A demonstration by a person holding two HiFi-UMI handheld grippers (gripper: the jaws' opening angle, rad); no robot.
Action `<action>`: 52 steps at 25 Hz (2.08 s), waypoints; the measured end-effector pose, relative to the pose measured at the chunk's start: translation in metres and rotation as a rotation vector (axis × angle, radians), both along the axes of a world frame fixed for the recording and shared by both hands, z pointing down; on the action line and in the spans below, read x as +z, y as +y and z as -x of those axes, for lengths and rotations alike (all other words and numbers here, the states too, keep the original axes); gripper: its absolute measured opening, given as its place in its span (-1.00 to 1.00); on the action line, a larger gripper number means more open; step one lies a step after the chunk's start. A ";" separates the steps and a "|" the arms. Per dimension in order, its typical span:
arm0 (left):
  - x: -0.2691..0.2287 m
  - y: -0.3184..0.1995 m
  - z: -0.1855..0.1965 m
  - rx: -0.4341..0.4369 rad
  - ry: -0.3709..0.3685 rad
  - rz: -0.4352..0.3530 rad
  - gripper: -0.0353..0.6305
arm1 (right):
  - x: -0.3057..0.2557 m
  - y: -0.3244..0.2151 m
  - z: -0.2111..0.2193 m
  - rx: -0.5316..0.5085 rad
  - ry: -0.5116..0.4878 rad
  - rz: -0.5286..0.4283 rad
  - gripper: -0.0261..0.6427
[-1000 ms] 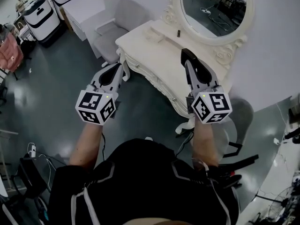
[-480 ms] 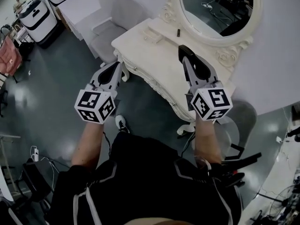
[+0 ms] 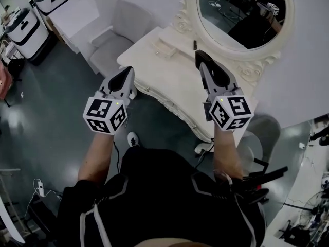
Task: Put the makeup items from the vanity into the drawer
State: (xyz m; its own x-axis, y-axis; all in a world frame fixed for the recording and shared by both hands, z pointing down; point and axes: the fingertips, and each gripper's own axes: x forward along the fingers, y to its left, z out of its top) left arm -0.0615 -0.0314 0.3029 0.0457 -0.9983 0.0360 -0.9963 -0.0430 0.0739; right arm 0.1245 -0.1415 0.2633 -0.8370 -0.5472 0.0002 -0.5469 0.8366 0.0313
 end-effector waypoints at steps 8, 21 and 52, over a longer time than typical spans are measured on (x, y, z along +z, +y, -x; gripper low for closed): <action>0.006 -0.038 0.063 0.060 0.012 0.016 -0.88 | 0.011 -0.031 0.059 0.055 0.048 0.026 -0.64; 0.021 -0.074 0.155 0.148 0.022 0.030 -0.88 | 0.032 -0.071 0.144 0.184 0.098 0.079 -0.64; 0.121 -0.208 0.181 0.017 0.038 0.221 -0.88 | 0.255 -0.278 0.244 -0.040 0.463 0.341 -0.64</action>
